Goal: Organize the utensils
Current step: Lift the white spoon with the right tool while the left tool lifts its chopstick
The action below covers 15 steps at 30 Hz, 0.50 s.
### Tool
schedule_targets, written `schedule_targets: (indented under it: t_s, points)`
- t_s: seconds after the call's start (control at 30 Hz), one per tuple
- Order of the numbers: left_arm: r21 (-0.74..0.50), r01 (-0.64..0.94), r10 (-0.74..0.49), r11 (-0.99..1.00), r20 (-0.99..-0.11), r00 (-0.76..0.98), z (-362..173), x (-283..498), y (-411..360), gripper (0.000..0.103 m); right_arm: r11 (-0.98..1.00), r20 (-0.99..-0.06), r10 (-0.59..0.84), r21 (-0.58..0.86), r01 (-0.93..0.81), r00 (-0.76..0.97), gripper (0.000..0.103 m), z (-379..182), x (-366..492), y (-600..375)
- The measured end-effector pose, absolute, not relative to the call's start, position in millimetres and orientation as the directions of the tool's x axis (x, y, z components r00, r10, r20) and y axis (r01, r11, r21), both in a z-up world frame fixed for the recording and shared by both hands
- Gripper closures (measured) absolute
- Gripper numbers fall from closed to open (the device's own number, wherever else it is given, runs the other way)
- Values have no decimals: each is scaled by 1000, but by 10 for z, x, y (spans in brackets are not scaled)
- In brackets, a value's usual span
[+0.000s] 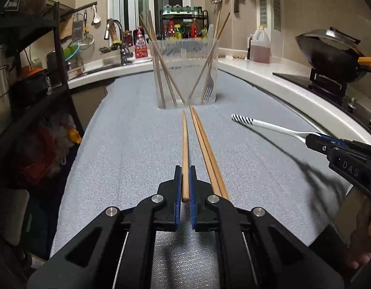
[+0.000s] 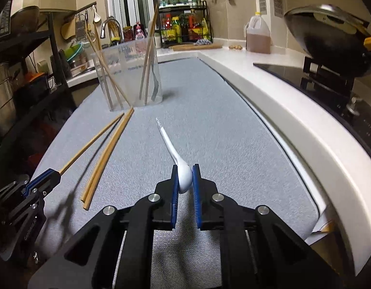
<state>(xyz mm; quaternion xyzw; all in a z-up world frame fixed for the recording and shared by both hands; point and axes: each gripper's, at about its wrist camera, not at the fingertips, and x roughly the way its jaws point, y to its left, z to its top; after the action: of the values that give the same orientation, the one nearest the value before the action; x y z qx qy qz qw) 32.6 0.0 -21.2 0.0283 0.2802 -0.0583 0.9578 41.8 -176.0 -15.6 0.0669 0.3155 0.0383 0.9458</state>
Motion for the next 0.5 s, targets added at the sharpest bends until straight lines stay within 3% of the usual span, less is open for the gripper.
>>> schedule_targets:
  t_s: [0.5]
  points:
    - [17,156,-137,988,-389,911,464,150,11,97,993,-491,84,119,-28,867,92,443,393,-2048]
